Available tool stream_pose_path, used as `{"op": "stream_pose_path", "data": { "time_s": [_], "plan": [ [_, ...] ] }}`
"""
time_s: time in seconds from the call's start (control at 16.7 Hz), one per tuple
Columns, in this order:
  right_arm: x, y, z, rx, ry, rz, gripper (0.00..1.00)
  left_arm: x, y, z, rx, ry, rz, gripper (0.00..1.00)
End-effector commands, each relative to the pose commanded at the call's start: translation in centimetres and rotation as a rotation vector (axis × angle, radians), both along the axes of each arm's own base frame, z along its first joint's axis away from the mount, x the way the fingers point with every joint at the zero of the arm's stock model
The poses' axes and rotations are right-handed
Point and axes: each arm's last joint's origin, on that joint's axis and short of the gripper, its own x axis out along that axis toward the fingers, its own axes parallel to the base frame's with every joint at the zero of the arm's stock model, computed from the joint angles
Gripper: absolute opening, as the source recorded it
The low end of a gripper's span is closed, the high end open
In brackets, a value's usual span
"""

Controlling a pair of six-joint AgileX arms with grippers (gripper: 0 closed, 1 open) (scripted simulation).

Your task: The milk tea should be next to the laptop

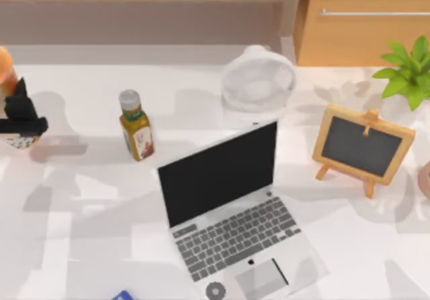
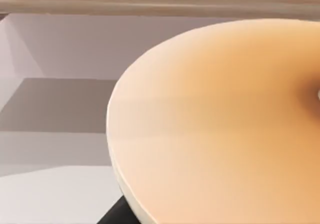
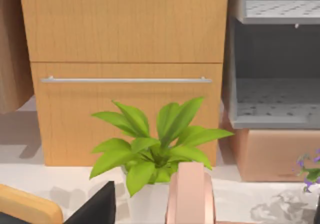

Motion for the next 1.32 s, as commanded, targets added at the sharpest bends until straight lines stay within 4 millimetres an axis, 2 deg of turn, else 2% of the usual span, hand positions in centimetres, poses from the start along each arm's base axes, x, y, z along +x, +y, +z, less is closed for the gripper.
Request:
{"op": "stream_pose_path", "data": {
  "time_s": [0.18,0.36,0.54,0.78,1.02,1.2,1.32],
  "plan": [
    [0.0,0.0,0.0,0.0,0.0,0.0,1.0,1.7,-1.6,1.1,-0.039,0.002,0.023,0.0],
    [0.0,0.0,0.0,0.0,0.0,0.0,1.0,3.7,-4.4,2.3,-0.092,0.025,0.049,0.0],
    [0.0,0.0,0.0,0.0,0.0,0.0,1.0,5.4,-8.4,4.3,-0.154,0.04,0.074,0.0],
    [0.0,0.0,0.0,0.0,0.0,0.0,1.0,6.2,-15.4,8.0,-0.25,0.034,0.097,0.0],
    [0.0,0.0,0.0,0.0,0.0,0.0,1.0,4.1,-23.4,12.0,-0.348,0.031,0.099,0.0],
    [0.0,0.0,0.0,0.0,0.0,0.0,1.0,0.9,-29.2,14.0,-0.399,0.043,0.088,0.0],
    [0.0,0.0,0.0,0.0,0.0,0.0,1.0,-1.8,-32.9,14.6,-0.41,0.06,0.076,0.0]
  ]
}}
